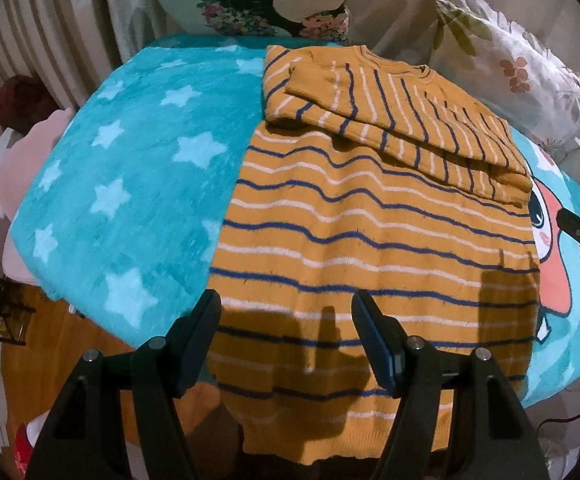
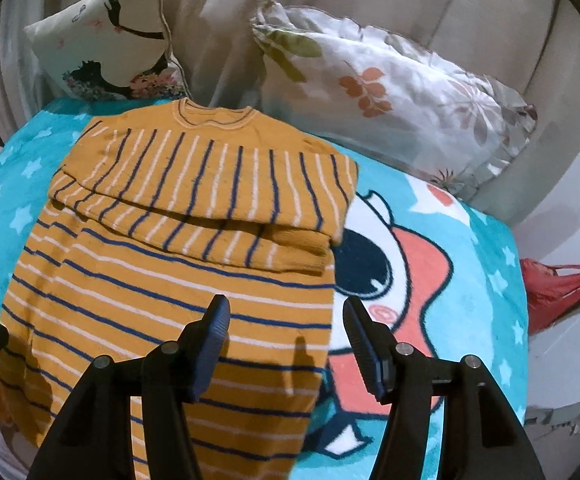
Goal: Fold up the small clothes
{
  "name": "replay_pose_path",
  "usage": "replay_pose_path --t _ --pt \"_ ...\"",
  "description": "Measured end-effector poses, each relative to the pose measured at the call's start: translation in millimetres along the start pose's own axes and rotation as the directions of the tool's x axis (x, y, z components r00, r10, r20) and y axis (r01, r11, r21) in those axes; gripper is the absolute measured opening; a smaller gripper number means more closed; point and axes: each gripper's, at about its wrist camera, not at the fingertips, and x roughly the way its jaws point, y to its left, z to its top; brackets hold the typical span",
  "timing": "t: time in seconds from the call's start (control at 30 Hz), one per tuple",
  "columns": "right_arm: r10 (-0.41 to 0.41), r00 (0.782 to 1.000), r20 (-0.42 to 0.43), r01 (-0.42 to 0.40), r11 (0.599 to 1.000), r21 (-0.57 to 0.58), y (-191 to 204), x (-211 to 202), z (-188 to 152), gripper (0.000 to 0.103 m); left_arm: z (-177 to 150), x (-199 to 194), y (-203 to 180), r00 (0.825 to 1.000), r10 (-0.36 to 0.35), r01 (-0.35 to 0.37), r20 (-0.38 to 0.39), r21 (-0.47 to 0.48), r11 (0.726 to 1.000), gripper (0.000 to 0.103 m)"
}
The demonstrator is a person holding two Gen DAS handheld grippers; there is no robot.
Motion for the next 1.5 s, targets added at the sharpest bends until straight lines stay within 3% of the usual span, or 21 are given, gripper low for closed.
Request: replay_pose_path --t 0.37,0.83,1.13,1.43,1.5 --pt "0.013 1.000 -0.017 -0.013 1.000 -0.006 -7 2 -16 0.065 -23 3 17 0.998 0.045 -0.047 -0.039 -0.059 0.997 0.067" --pt "0.013 0.999 -0.047 -0.014 1.000 -0.022 1 5 -33 0.068 -39 7 29 0.997 0.052 -0.057 -0.063 -0.086 0.995 0.067" --pt "0.054 0.990 -0.130 -0.054 0.999 0.006 1 20 -60 0.070 -45 11 51 0.996 0.055 -0.063 -0.069 -0.123 0.990 0.067" --pt "0.232 0.932 -0.278 -0.178 0.962 0.208 -39 51 -110 0.070 -45 33 83 0.990 -0.122 0.105 -0.065 -0.218 0.970 0.067" --pt "0.317 0.906 -0.281 -0.241 0.931 0.272 -47 54 -121 0.070 -44 35 84 0.984 -0.168 0.153 -0.054 -0.218 0.964 0.067"
